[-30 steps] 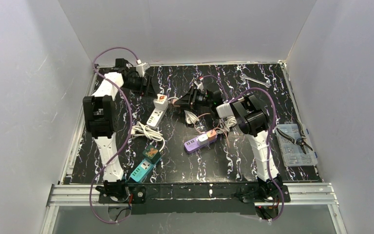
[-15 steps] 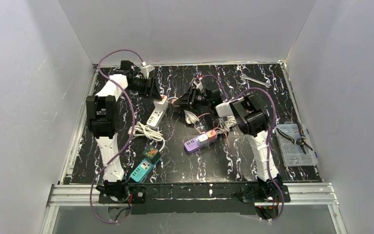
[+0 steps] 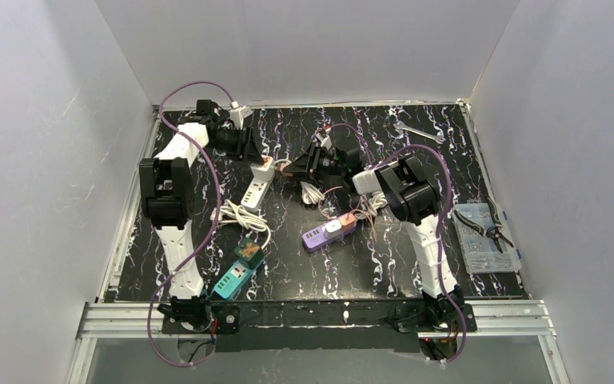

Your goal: Insert the plug

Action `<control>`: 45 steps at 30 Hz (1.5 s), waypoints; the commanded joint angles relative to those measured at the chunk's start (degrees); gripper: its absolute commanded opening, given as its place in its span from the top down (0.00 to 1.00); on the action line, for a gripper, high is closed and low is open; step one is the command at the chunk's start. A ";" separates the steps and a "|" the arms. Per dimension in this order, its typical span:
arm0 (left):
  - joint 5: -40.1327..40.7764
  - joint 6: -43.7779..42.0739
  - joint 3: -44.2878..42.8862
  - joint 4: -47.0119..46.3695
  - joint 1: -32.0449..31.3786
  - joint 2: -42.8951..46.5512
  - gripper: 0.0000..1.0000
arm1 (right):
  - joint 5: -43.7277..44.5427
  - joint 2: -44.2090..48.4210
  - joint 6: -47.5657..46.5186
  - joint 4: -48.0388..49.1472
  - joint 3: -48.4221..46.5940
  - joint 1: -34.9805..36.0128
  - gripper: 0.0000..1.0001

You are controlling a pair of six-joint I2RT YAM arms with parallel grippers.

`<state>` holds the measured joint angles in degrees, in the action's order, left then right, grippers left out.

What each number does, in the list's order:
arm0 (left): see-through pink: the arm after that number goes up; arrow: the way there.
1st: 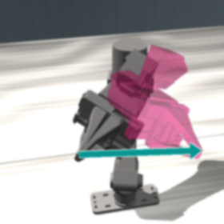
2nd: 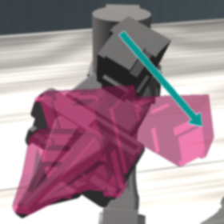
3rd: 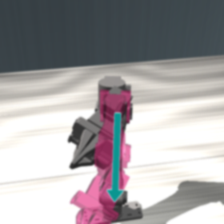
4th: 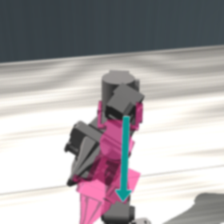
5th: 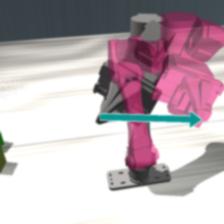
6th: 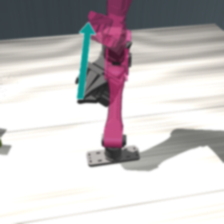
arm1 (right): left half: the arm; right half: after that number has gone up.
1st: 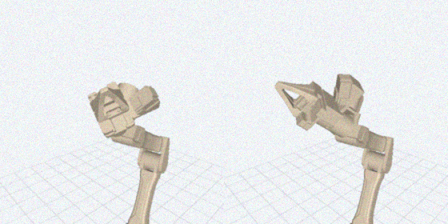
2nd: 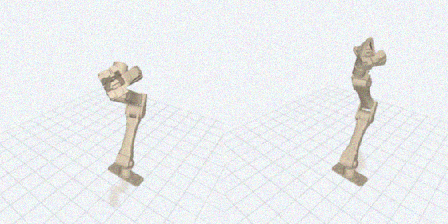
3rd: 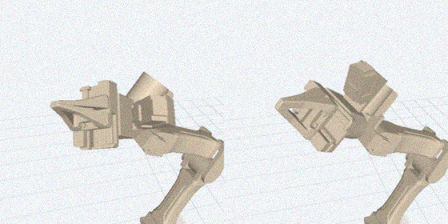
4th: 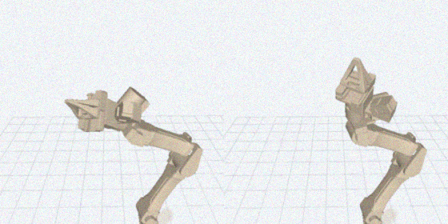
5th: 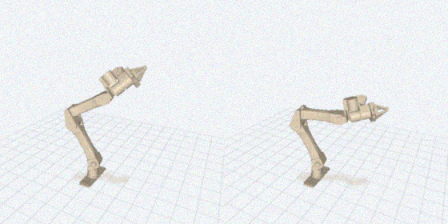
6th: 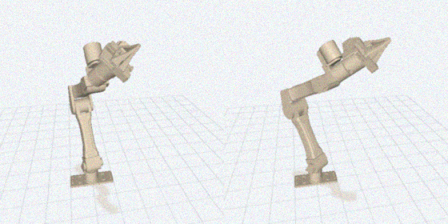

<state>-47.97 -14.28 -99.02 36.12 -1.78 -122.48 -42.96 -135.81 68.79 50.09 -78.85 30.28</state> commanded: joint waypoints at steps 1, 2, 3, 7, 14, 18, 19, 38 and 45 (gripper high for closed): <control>6.10 -1.94 1.97 1.94 -0.31 1.38 0.53 | -0.23 -0.44 -0.52 1.81 2.91 1.98 0.99; 6.13 -1.95 1.96 1.94 -0.31 1.39 0.53 | -0.32 -0.42 -0.32 2.35 3.40 1.97 0.99; 6.13 -1.97 2.05 1.94 -0.32 1.37 0.53 | -0.62 -0.59 0.19 3.03 3.70 1.97 0.99; 6.04 -1.92 2.20 1.94 -0.24 1.56 0.53 | -1.46 -1.61 1.86 5.05 3.39 1.96 0.99; 6.09 -2.10 2.61 1.94 -0.29 1.70 0.55 | -1.48 -1.25 -0.51 -0.02 2.05 1.55 0.99; 5.93 -2.29 2.95 1.94 -0.24 1.90 0.55 | -0.37 -0.17 -1.84 -2.52 1.70 1.53 0.99; 5.87 -2.32 3.13 1.94 -0.25 2.01 0.56 | -0.05 -0.16 -1.76 -2.86 1.56 1.53 0.99; 5.32 -3.26 4.83 1.94 -0.35 2.84 0.59 | 4.18 1.41 -1.52 -6.84 1.84 1.43 0.99; 5.07 -3.25 5.12 1.94 -0.27 2.71 0.60 | 4.99 1.54 -1.27 -5.67 1.99 1.53 0.99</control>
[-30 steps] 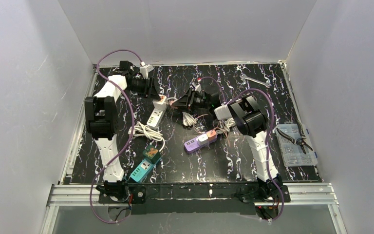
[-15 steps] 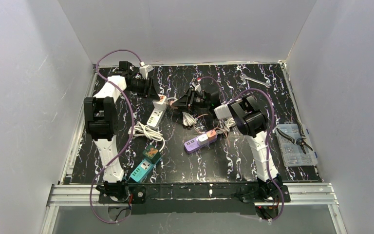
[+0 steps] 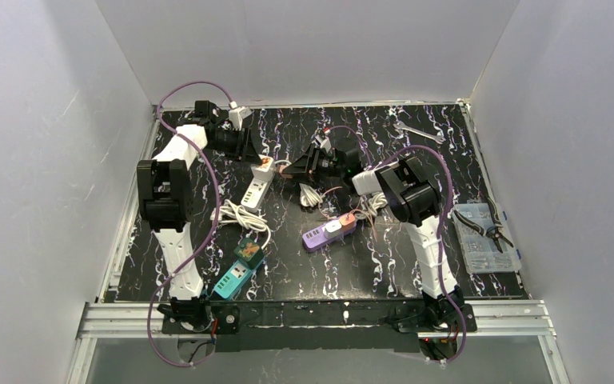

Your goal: Insert the plug

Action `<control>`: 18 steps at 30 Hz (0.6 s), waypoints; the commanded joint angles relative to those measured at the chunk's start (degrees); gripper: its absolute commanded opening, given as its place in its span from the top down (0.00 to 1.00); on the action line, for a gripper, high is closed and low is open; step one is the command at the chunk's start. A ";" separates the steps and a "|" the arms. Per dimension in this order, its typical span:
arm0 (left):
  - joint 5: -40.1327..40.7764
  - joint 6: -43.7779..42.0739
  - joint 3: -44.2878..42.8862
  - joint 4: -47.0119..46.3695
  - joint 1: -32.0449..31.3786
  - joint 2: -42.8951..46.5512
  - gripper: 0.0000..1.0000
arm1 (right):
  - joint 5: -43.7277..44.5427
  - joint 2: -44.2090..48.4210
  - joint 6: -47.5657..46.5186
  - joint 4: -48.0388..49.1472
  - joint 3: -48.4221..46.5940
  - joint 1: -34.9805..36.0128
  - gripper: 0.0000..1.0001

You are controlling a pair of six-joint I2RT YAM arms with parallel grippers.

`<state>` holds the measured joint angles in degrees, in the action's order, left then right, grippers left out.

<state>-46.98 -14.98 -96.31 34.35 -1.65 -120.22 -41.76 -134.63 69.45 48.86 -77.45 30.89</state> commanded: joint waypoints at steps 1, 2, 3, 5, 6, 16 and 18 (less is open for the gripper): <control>4.09 -2.53 2.46 3.71 -0.45 0.45 0.61 | 3.71 0.19 -1.56 -4.07 0.51 0.96 0.99; 4.09 -2.51 2.51 3.71 -0.54 0.51 0.61 | 3.63 -0.03 -1.21 -3.66 0.40 1.00 0.99; 4.01 -2.56 2.54 3.71 -0.44 0.49 0.61 | 3.99 -0.02 -0.42 -2.76 0.71 1.01 0.99; 3.97 -2.52 2.69 3.71 -0.44 0.51 0.62 | 5.10 -0.02 1.11 -0.38 1.70 1.07 0.99; 3.88 -2.65 2.65 3.71 -0.53 0.43 0.62 | 5.71 -0.06 2.06 1.16 2.14 1.08 0.99; 3.74 -3.20 2.86 4.14 -0.52 0.35 0.63 | 7.27 -2.19 7.13 7.44 2.51 3.38 0.99; 3.66 -3.34 3.09 4.23 -0.47 0.35 0.64 | 7.42 -1.90 6.51 6.96 2.86 3.38 0.99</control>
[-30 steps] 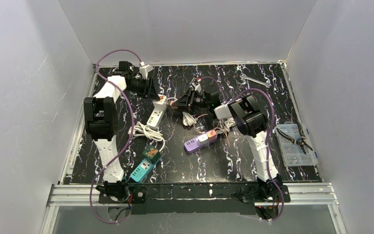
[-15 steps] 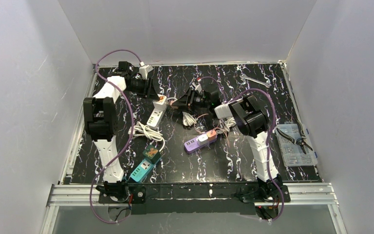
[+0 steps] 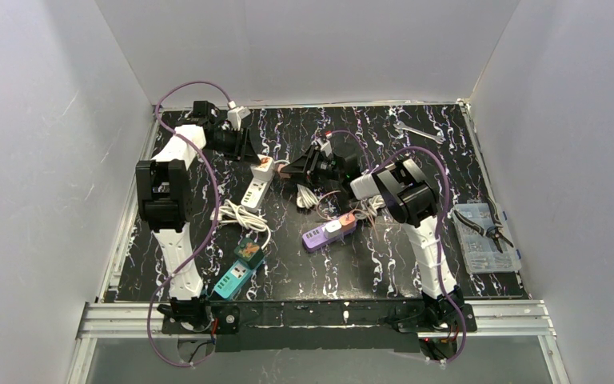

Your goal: Insert the plug

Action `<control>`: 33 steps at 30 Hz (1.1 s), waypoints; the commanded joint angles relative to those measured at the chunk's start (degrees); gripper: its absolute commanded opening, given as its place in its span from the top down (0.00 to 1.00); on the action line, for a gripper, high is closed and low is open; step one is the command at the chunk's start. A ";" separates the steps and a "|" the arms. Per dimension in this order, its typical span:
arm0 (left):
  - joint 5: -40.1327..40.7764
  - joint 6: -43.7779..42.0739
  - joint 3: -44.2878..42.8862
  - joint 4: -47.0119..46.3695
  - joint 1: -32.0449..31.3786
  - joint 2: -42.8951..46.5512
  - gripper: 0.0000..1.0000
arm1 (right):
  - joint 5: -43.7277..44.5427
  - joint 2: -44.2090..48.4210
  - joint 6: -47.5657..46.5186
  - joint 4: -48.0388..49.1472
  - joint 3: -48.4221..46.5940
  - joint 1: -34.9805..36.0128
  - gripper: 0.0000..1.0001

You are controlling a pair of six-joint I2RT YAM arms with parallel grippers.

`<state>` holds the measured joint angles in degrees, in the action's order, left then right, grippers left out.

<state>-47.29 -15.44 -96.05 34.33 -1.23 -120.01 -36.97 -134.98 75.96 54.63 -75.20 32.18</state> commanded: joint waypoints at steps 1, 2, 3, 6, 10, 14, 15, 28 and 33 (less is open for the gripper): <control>3.96 -2.89 2.88 4.26 -0.88 0.07 0.64 | 2.59 -1.53 -0.29 0.50 0.54 2.16 0.99; 3.88 -2.86 2.93 4.33 -0.87 0.01 0.64 | 2.60 -1.53 -0.70 -0.09 0.33 2.32 0.99; 3.76 -2.86 2.99 4.41 -0.90 -0.09 0.64 | 2.61 -1.52 -1.05 -0.84 -0.01 2.40 0.99; 3.35 -2.91 3.02 4.60 -0.95 -0.13 0.67 | 2.63 -1.50 -2.72 -4.25 -1.33 2.78 0.99; 3.34 -3.57 3.28 5.99 -1.50 -0.74 0.70 | 4.15 -0.35 -6.04 -8.95 -1.45 3.49 0.99; 2.05 -3.28 4.27 7.58 -1.95 -1.60 0.73 | 4.30 -1.02 -7.57 -14.18 -3.27 4.80 0.99; 1.61 -3.13 4.68 7.68 -2.01 -1.61 0.73 | 4.28 -1.46 -7.32 -14.69 -3.47 4.79 0.99; 0.30 -4.52 5.71 8.04 -5.00 -3.79 0.75 | 2.05 -7.39 -4.95 -19.27 -11.36 5.43 0.99; -0.46 -2.85 5.38 8.67 -5.01 -4.31 0.76 | 3.28 -8.17 -4.78 -23.66 -13.39 6.80 0.92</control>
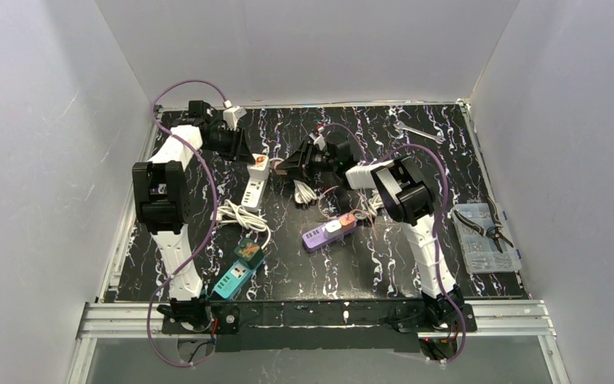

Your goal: Insert the plug

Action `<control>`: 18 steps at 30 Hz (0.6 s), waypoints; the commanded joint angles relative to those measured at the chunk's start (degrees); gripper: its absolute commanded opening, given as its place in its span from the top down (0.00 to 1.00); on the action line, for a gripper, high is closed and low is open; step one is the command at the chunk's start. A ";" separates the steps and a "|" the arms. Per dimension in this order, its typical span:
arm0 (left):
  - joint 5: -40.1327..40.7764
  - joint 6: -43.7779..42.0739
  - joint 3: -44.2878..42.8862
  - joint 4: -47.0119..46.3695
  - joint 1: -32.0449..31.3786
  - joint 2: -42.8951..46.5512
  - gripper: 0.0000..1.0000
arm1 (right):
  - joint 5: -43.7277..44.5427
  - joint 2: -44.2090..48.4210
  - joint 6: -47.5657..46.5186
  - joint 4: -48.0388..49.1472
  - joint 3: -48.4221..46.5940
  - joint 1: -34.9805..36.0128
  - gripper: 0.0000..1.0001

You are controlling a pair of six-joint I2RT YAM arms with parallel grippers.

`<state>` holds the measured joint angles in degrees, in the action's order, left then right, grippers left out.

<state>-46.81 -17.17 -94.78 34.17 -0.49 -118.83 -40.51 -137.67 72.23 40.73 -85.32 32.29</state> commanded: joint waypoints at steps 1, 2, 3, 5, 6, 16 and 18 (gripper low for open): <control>-1.31 -0.59 4.38 8.86 -5.75 -5.44 0.76 | 6.63 -5.86 -0.64 -9.94 -3.68 6.92 0.91; -1.63 -0.22 4.68 8.89 -5.75 -5.45 0.76 | 6.51 -6.13 0.17 -9.80 -3.86 6.94 0.90; -1.76 0.04 4.86 8.89 -5.75 -5.34 0.76 | 6.59 -6.31 0.95 -9.35 -3.89 6.93 0.89; -2.08 0.12 5.33 8.77 -5.75 -5.21 0.76 | 6.44 -6.97 2.73 -8.17 -4.69 6.96 0.89; -2.37 0.50 5.41 8.74 -5.75 -5.39 0.76 | 6.41 -7.33 3.83 -7.02 -5.12 7.03 0.89; 2.86 5.86 7.25 8.34 -5.76 -6.42 0.78 | 8.04 -1.94 -8.64 -20.29 -14.95 8.36 0.94; 4.54 6.54 8.36 8.19 -4.97 -5.90 0.78 | 8.28 -2.26 -12.85 -27.69 -19.78 8.87 0.95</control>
<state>-44.66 -11.94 -93.73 33.52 0.08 -118.58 -38.11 -140.51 70.41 29.19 -96.53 32.32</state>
